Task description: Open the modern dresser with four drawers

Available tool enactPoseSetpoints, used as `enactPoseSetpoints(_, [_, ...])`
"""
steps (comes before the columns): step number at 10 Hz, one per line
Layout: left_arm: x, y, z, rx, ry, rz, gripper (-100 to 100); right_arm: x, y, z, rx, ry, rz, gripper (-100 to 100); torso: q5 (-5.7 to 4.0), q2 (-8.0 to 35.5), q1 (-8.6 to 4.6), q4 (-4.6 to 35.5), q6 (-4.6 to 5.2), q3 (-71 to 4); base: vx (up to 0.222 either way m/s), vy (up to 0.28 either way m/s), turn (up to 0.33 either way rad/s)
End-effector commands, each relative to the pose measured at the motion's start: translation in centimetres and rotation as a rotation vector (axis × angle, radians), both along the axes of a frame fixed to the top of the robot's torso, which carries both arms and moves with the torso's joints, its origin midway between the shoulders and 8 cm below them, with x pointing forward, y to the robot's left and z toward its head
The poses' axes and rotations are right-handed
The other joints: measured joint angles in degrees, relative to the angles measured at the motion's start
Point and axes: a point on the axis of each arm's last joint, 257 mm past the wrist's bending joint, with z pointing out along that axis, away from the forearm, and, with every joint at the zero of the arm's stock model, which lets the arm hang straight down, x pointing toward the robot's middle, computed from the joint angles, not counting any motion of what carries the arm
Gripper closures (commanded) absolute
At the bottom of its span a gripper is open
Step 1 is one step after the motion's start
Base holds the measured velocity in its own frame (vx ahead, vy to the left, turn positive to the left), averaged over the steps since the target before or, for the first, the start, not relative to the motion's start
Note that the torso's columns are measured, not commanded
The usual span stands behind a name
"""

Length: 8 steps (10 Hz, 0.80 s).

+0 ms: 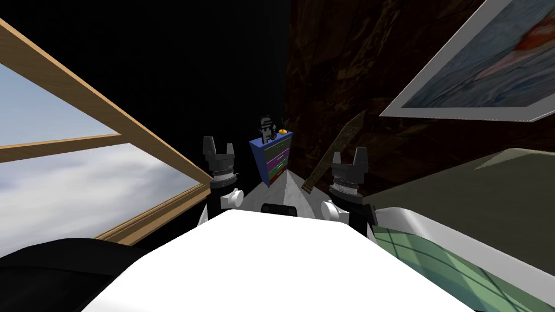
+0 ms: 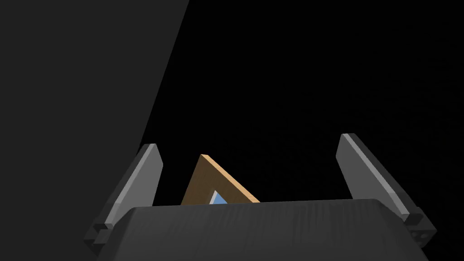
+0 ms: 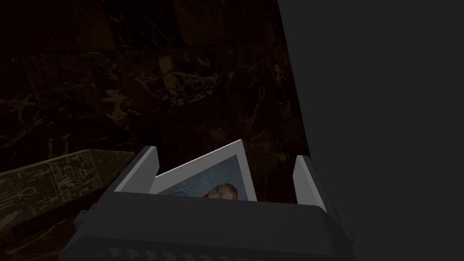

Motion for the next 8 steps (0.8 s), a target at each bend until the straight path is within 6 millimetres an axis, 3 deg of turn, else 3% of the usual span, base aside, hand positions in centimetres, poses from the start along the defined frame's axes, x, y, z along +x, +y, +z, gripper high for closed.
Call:
enactPoseSetpoints(1, [0.0, 0.0, 0.0, 0.0, 0.0, 0.0, 0, 0.0, 0.0, 0.0, 0.0, 0.0, 0.0, 0, 0.0, 2.32, 0.0, 2.35, 0.0, -4.67, 0.0, 0.0, 0.0])
enactPoseSetpoints(8, [-0.01, 0.0, 0.01, 0.0, 0.0, 0.0, 0, -0.01, 0.0, 0.01, 0.0, 0.0, 0.0, 0, 0.0, 31.16, 0.0, 31.14, 0.0, -62.27, 0.0, 0.0, 0.0])
